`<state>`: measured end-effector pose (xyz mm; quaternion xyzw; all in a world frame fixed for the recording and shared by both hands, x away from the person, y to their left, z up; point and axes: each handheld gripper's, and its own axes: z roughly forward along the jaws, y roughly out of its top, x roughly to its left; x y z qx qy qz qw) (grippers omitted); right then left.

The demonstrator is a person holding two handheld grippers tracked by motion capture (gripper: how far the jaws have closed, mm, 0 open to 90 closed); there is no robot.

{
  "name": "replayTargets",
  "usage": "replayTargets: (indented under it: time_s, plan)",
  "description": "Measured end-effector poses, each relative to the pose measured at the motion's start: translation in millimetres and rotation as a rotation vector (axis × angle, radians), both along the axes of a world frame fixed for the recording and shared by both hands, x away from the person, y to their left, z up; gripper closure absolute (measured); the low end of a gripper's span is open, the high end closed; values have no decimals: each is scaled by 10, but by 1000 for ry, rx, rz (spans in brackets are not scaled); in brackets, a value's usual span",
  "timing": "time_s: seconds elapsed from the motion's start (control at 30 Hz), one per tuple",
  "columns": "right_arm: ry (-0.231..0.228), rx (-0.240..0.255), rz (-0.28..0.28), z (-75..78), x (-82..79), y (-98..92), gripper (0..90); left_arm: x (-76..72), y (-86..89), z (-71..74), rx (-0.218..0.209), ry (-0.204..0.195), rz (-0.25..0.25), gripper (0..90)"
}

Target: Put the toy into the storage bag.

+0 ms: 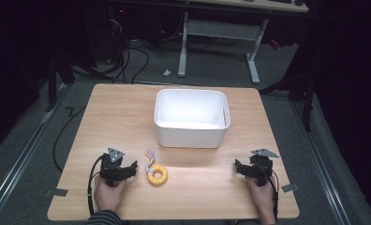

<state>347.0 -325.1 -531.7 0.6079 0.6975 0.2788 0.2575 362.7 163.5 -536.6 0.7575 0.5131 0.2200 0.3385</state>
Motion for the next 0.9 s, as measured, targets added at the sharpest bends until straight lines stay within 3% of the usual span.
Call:
replayTargets:
  time_s: [0.9]
  plan:
    - [-5,2,4,1,-7,6,136,13,24,1,-3,1,-38,240]
